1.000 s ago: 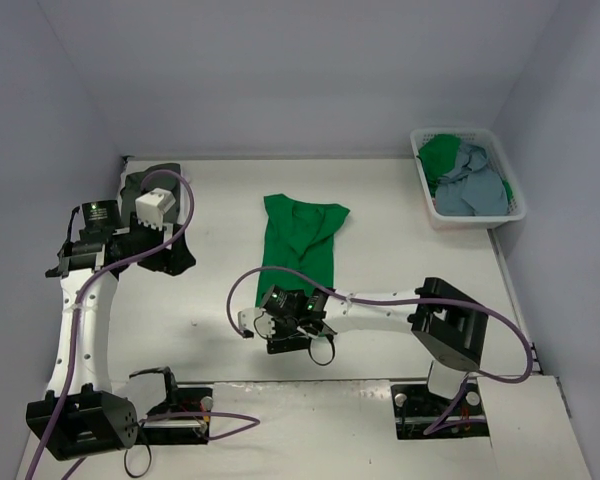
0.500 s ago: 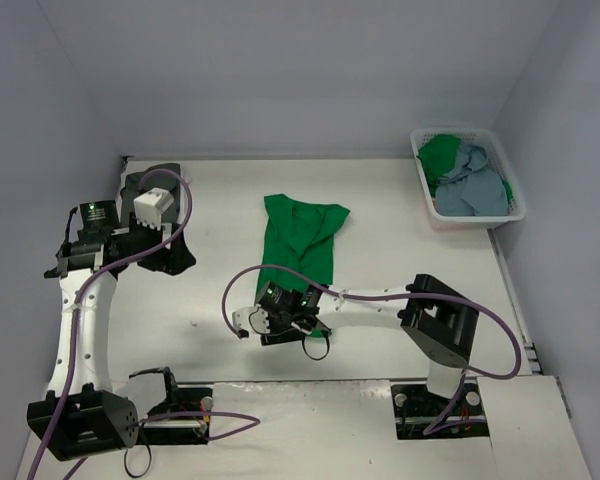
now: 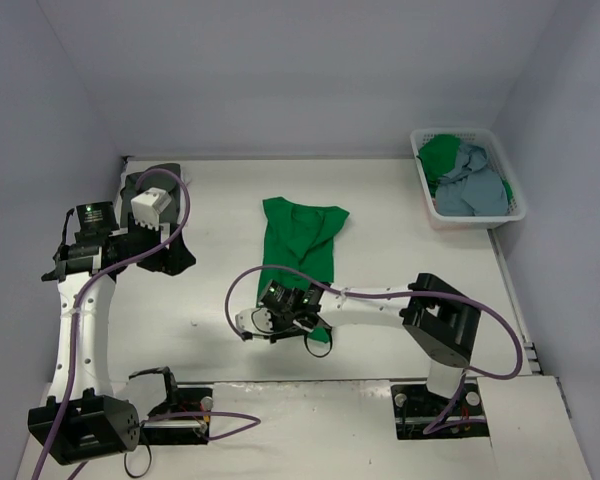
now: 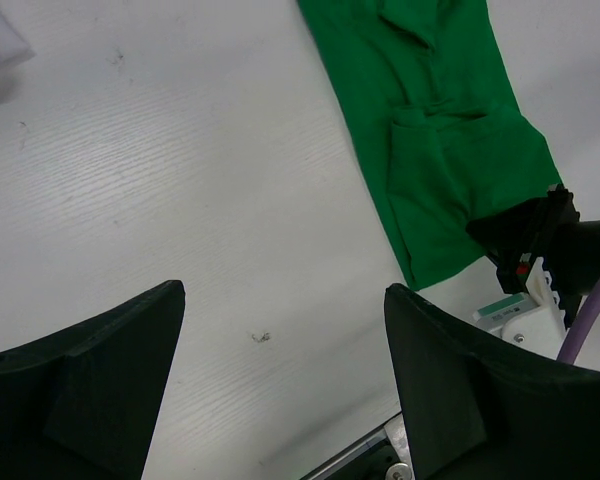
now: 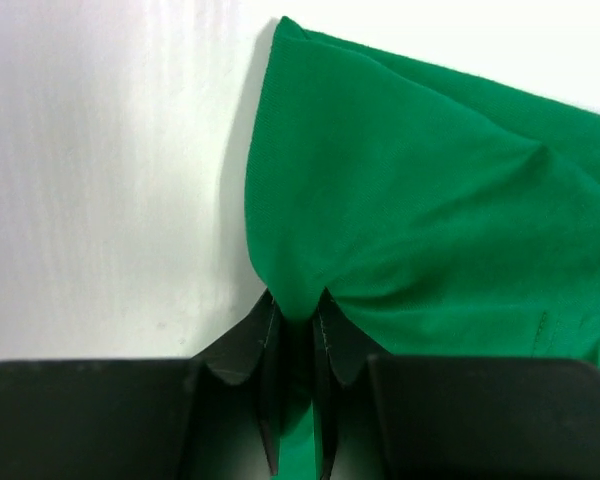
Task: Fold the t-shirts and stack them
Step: Grab one side of the 2/3 rectangular tshirt with right arm, then fold the long partially folded tshirt into a neat square
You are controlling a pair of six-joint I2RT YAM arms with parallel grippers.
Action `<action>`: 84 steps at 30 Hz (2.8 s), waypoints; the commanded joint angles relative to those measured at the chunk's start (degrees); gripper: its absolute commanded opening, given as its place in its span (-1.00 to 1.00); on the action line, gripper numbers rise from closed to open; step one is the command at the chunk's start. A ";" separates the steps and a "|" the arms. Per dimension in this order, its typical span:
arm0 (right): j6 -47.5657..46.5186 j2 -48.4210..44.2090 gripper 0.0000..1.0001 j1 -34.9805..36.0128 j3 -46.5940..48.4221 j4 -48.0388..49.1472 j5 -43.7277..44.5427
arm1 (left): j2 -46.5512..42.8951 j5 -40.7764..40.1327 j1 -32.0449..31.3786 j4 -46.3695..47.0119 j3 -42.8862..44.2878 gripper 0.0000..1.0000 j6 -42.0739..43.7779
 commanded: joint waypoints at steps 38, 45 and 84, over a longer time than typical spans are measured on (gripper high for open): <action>-7.51 -15.49 -1.00 -10.98 8.65 -16.08 -18.35 | 63.58 4.06 -26.18 5.68 45.94 -0.93 -1.45; -7.34 -15.31 -1.00 -13.26 9.80 -16.08 -19.14 | 71.15 3.44 -29.61 3.92 50.61 -1.00 -2.16; -19.03 7.10 -1.00 -30.75 31.86 -16.08 -23.19 | 71.33 7.04 -35.77 3.40 39.89 -1.00 1.88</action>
